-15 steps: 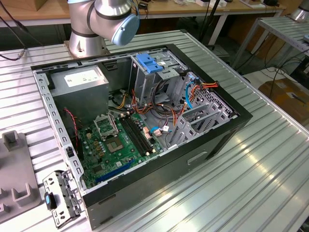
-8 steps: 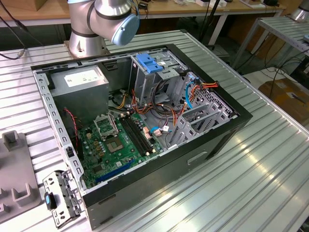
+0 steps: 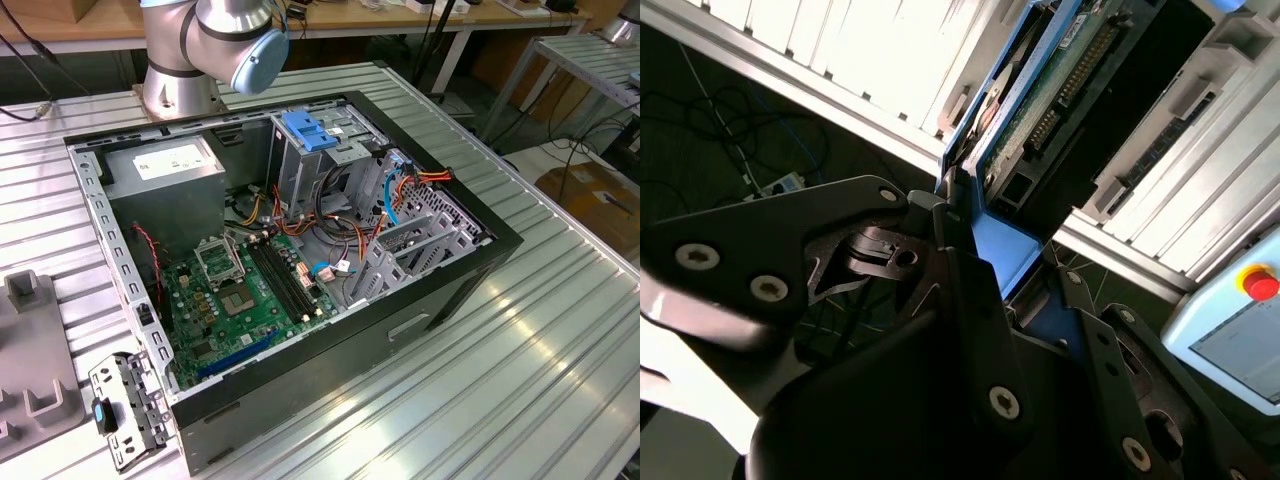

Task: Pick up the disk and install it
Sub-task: 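Pick up the disk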

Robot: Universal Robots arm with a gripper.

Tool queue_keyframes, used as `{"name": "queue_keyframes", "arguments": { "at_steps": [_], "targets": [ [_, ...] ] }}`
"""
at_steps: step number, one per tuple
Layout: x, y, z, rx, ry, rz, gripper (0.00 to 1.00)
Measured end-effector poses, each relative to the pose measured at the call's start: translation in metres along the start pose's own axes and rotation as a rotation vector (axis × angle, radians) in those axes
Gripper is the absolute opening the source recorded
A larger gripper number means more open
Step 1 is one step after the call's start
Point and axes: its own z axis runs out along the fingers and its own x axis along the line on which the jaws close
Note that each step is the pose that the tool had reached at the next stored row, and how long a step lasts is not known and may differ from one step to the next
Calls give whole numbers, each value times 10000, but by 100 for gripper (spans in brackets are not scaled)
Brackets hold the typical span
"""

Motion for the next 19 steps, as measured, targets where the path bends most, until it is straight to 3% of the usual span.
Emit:
{"name": "queue_keyframes", "arguments": {
  "at_steps": [19],
  "targets": [
    [-5, -1, -106, 1, 0, 0, 37]
  ]
}}
